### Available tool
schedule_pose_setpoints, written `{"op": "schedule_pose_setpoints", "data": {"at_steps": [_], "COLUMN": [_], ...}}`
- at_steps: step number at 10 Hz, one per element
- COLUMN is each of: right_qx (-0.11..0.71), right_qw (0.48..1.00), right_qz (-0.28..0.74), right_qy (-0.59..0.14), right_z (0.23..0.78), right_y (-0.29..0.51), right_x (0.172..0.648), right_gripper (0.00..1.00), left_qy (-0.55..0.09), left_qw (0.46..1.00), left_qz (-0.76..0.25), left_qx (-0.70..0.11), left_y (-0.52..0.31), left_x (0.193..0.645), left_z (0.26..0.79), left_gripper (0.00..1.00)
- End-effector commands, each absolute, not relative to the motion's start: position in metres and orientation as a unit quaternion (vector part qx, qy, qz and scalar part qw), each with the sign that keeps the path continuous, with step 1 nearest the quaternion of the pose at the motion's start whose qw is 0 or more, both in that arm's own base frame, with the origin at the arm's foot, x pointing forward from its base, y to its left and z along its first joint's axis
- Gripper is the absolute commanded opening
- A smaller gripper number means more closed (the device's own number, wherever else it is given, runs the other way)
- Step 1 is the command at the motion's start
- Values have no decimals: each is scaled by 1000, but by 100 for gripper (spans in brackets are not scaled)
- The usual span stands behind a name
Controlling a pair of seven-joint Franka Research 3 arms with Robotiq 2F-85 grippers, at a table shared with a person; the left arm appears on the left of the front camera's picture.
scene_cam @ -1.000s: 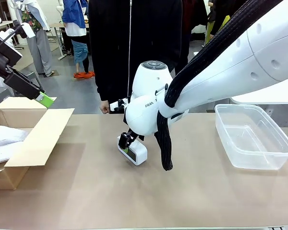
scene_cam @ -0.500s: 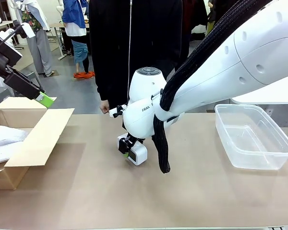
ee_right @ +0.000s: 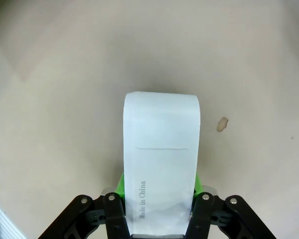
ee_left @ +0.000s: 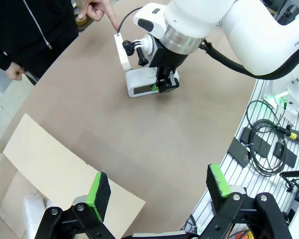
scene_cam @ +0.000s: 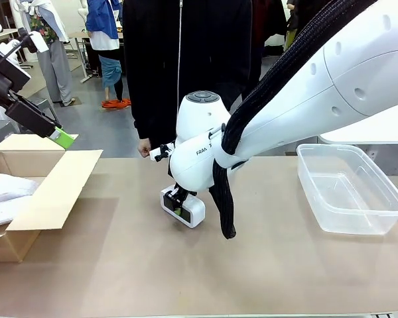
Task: Separate and place wrapped and unwrapped clocks.
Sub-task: Pick up the Digital clock indicated by the person.
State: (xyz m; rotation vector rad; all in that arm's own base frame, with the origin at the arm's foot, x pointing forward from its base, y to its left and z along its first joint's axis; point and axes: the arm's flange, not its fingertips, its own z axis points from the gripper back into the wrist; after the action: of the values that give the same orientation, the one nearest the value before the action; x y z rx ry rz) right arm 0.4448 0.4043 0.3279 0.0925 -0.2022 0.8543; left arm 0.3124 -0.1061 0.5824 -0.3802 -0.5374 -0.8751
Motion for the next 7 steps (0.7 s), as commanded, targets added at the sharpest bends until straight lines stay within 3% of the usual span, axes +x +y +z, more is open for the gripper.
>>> {"op": "schedule_pose_setpoints", "data": {"at_steps": [1, 2, 5, 7], "right_qx": [25, 24, 12, -14], "right_qw": [908, 907, 909, 915], "right_qz": [406, 408, 406, 388], "right_qy": [-98, -100, -95, -107], "right_z": [331, 332, 339, 377], "right_y": [411, 411, 413, 411], "right_x": [444, 444, 442, 435], "right_gripper": [28, 16, 16, 16], "left_qy": [-255, -255, -255, -255], "left_qw": [855, 855, 855, 855], "left_qz": [-415, -415, -415, -415], "left_qx": [-181, -181, -181, -181], "left_y": [-107, -107, -107, -107], "left_x": [311, 311, 311, 311], "left_z": [582, 582, 582, 582], "left_gripper": [100, 100, 100, 100]}}
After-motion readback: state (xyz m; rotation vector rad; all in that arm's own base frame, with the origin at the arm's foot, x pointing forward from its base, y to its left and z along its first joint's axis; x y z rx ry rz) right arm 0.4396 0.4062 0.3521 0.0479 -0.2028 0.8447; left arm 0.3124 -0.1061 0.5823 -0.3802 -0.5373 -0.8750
